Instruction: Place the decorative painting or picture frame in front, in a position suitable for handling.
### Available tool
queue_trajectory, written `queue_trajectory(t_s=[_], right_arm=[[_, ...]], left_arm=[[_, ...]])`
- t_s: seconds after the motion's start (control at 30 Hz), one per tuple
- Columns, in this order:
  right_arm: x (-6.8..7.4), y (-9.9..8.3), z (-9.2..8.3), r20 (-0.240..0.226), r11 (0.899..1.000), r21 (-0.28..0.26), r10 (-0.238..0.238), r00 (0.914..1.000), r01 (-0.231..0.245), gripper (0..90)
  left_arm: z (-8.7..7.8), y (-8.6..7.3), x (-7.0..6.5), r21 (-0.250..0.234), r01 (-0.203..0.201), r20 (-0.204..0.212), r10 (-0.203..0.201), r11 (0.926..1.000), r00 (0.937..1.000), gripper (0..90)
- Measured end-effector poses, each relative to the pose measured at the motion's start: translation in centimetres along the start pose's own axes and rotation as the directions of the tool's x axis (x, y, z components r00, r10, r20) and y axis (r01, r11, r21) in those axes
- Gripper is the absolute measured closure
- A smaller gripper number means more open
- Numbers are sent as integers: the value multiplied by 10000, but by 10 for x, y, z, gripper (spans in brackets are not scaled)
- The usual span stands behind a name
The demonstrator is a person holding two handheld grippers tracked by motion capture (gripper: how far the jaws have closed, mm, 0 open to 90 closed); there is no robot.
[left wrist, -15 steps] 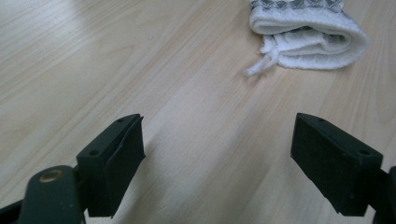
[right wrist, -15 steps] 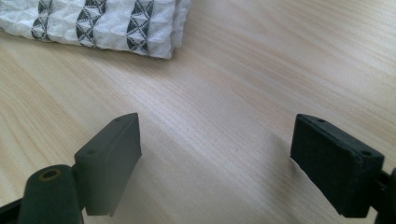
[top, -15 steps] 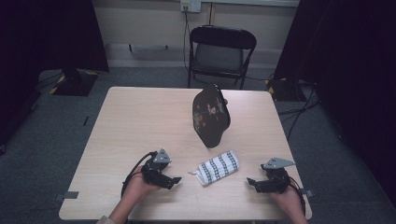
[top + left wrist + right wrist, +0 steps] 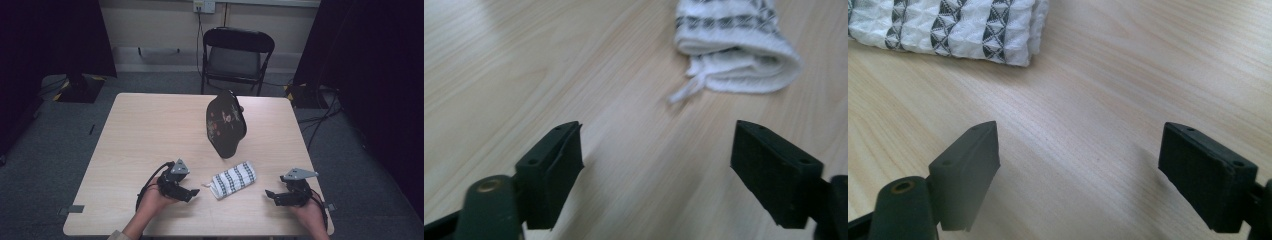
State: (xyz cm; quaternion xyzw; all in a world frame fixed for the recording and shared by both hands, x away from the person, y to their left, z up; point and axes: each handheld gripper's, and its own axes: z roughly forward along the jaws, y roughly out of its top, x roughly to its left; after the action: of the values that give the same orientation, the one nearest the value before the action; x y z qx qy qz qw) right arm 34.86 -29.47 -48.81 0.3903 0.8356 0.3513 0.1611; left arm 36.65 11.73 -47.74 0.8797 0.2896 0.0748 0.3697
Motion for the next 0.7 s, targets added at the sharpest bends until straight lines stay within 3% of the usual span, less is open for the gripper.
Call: queue_trajectory(t_s=[0.13, 0.33, 0.4, 0.53, 0.67, 0.7], right_arm=[[-1, 0, -2, -58, 9999, -32, 154, 9999, -154, 184], [0, 1, -2, -204, 9991, -113, 406, 9990, -408, 224], [0, 2, -2, -365, 9983, -120, 563, 9977, -568, 252], [0, 2, -1, -439, 9982, -56, 600, 9972, -603, 269], [0, 2, -1, -440, 9978, -61, 651, 9969, -655, 271], [0, 2, -1, -432, 9976, -75, 680, 9967, -684, 273]], left_arm=[[7, 17, -12, -386, -243, 318, 256, 9990, 9992, 241], [25, 38, -30, -503, -734, 725, 770, 9960, 9944, 301], [38, 48, -37, -407, -911, 893, 945, 9950, 9915, 314], [50, 61, -44, -74, -1333, 818, 1335, 9910, 9877, 339], [56, 70, -48, 10, -1405, 1037, 1397, 9901, 9848, 371], [63, 77, -51, 129, -1651, 1027, 1629, 9862, 9813, 378]])
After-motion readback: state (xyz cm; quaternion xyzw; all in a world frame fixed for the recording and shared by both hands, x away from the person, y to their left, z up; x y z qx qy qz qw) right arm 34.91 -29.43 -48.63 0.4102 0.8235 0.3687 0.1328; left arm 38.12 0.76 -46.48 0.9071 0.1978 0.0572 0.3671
